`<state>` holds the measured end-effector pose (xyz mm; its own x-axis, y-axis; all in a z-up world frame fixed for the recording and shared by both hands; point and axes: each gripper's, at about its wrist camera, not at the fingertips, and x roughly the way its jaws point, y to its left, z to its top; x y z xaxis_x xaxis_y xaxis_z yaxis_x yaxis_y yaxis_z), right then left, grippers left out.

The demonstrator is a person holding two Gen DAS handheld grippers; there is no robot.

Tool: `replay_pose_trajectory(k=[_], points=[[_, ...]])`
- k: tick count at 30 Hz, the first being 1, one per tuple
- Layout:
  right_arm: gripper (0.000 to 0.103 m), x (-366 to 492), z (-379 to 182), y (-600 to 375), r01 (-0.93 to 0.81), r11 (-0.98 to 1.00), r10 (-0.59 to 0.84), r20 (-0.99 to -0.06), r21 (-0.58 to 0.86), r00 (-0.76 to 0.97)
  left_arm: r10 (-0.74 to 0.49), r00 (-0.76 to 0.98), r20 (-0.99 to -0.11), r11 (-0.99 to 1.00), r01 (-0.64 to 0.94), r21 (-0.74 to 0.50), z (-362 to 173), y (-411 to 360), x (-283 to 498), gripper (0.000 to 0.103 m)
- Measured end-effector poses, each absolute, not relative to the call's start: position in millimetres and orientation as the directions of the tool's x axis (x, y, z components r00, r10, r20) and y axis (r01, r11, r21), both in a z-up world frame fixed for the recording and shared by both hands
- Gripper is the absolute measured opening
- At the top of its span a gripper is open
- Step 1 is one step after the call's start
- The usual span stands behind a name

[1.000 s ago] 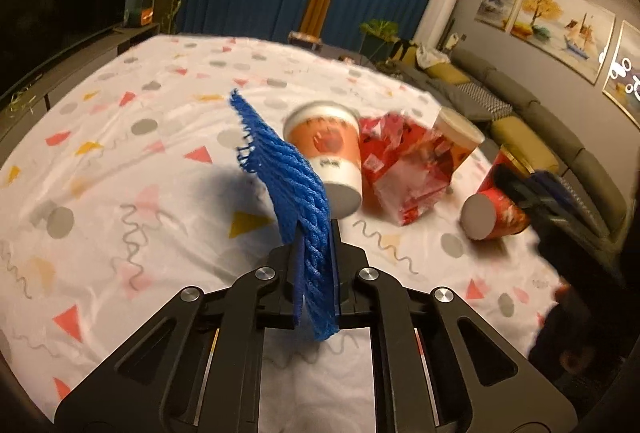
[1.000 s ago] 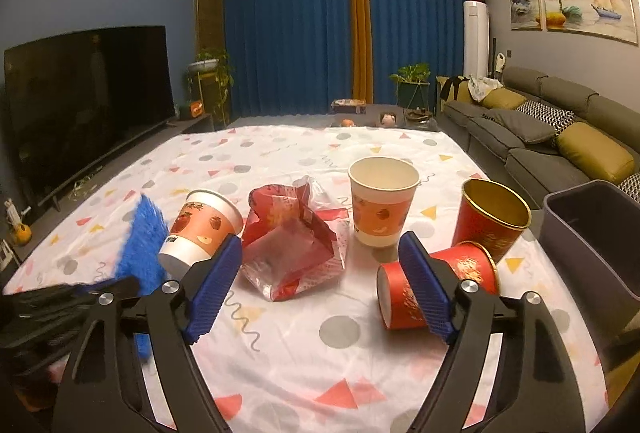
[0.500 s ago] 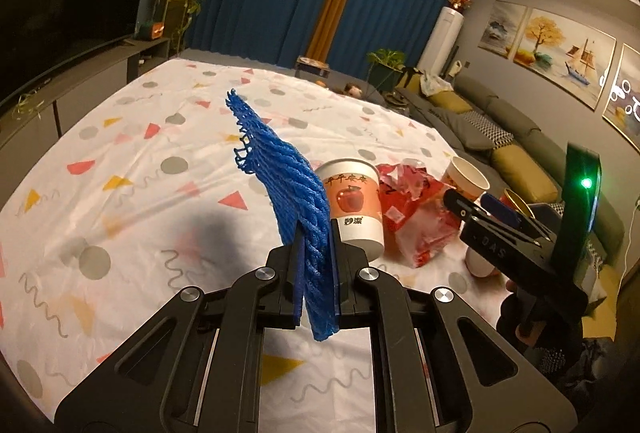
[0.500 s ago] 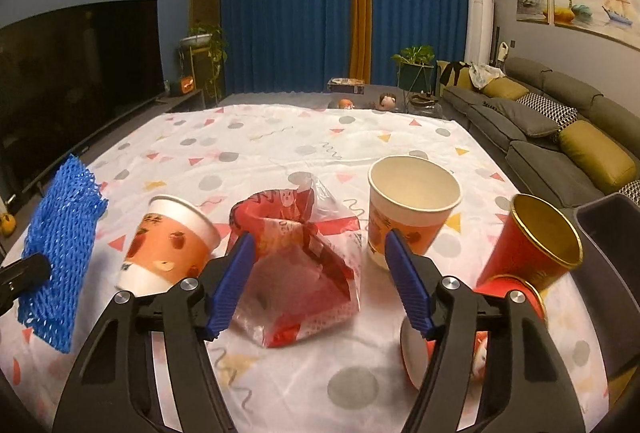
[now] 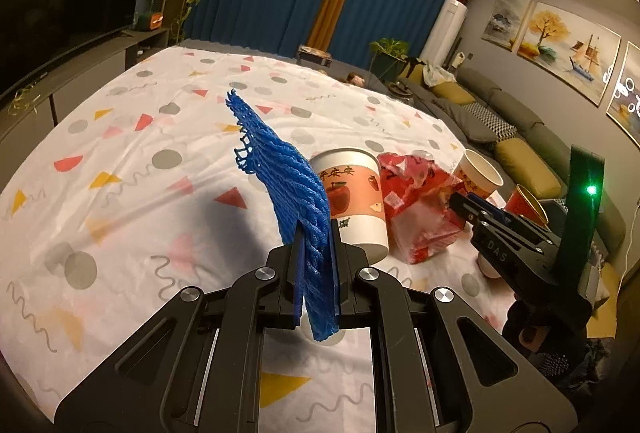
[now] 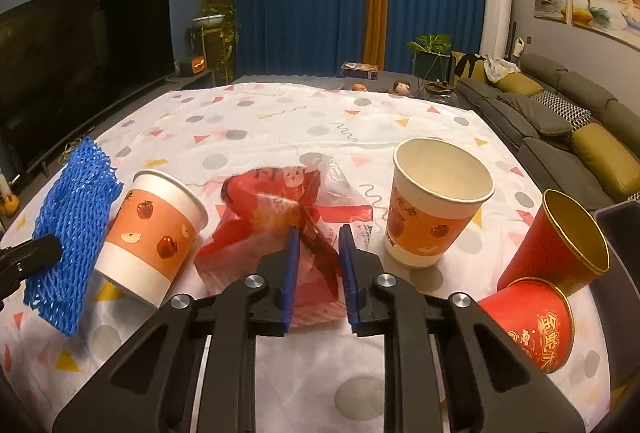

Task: Collect trash
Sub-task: 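Grasp the red-white snack bag with the right tool while the left tool holds the blue foam net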

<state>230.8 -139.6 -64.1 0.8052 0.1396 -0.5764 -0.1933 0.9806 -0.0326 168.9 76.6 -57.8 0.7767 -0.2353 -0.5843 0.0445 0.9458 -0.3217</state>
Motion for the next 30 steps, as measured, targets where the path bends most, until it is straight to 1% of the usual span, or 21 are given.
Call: replay_pose_trajectory(k=[1, 5, 17, 30], points=[[0.014, 230, -64, -139, -0.197, 0.980, 0.142, -0.575, -0.034, 0.806, -0.235, 0.777, -0.584, 0.946, 0.044, -0.321, -58, 76, 168, 0.010], [0.011, 223, -61, -137, -0.212, 0.976, 0.149, -0.560, -0.048, 0.815, -0.233, 0.776, -0.586, 0.946, 0.042, -0.320, -57, 76, 168, 0.010], [0.007, 187, -37, -150, -0.221, 0.975, 0.182, -0.485, -0.023, 0.855, -0.222, 0.792, -0.569, 0.949, 0.042, -0.311, -50, 77, 158, 0.010], [0.006, 134, -7, -162, -0.247, 0.969, 0.224, -0.402, -0.006, 0.888, -0.220, 0.816, -0.535, 0.954, 0.066, -0.292, -33, 70, 136, 0.010]])
